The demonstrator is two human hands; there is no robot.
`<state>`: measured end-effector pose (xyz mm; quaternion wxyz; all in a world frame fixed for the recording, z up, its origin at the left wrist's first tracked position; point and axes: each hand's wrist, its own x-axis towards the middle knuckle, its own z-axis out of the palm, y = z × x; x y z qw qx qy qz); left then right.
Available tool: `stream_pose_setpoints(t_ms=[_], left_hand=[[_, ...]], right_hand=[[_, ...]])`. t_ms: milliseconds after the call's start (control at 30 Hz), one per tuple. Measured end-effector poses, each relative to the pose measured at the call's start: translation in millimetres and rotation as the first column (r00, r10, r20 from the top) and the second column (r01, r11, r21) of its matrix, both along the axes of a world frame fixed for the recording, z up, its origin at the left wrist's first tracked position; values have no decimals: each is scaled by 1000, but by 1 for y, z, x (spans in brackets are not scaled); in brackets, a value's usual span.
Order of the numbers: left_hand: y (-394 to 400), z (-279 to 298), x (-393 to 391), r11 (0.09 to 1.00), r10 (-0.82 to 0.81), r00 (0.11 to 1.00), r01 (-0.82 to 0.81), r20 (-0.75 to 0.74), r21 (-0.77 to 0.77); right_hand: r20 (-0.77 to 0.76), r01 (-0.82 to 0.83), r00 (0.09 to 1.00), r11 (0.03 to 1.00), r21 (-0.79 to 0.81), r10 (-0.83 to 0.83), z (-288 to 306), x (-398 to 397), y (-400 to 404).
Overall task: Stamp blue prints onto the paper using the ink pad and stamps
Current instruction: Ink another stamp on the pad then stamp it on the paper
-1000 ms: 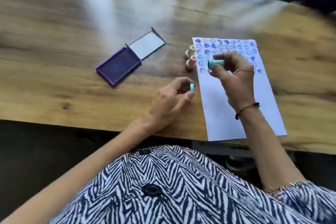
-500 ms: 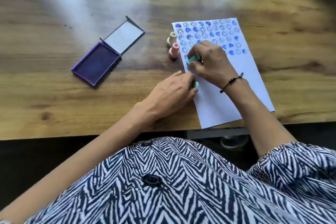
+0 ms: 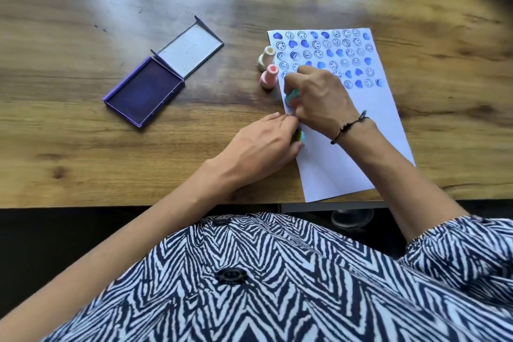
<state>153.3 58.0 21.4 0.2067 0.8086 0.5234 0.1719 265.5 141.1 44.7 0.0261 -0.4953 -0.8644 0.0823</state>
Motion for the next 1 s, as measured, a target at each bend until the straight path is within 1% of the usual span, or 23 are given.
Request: stream_pose_setpoints(t_ms=[300, 567, 600, 633, 667, 700, 733, 767, 800, 867, 933, 1000], left_hand=[[3, -5, -2, 999, -13, 1000, 13, 27, -33], [1, -2, -2, 1000, 0, 996, 0, 87, -5], [1, -3, -2, 1000, 8, 996, -5, 93, -23], [2, -4, -2, 999, 12, 995, -8, 98, -42], [2, -5, -2, 998, 15, 994, -9, 104, -56], [2, -5, -1, 998, 20, 993, -12, 116, -66], [1, -4, -1, 997, 27, 991, -17, 131, -76], [1, -4, -1, 996, 37, 989, -24, 144, -87], [1, -5, -1, 995, 45, 987, -31, 154, -92], [1, -5, -1, 995, 55, 985, -42, 163, -85], [1, -6, 0, 995, 65, 981, -51, 180, -82], [0, -5, 1, 994, 95, 961, -78, 261, -75]], right_hand=[[-107, -20, 994, 999, -47, 15, -4, 4, 4], [-117, 3, 993, 997, -79, -13, -3, 5, -1], [-151, 22, 988, 997, -77, -34, -3, 8, -3], [-232, 65, 969, 995, -73, -80, -2, 11, -5], [-347, 135, 925, 988, -80, -154, 1, 16, -7], [-470, 214, 849, 971, -109, -240, 5, 22, -8], [-579, 283, 749, 946, -160, -322, 9, 30, -11], [-657, 329, 645, 918, -223, -390, 13, 38, -13], [-702, 350, 559, 893, -282, -441, 16, 45, -16], [-733, 339, 447, 855, -392, -513, 18, 54, -23], [-734, 303, 379, 825, -478, -564, 17, 57, -31], [-729, 269, 323, 797, -541, -604, 15, 55, -39]])
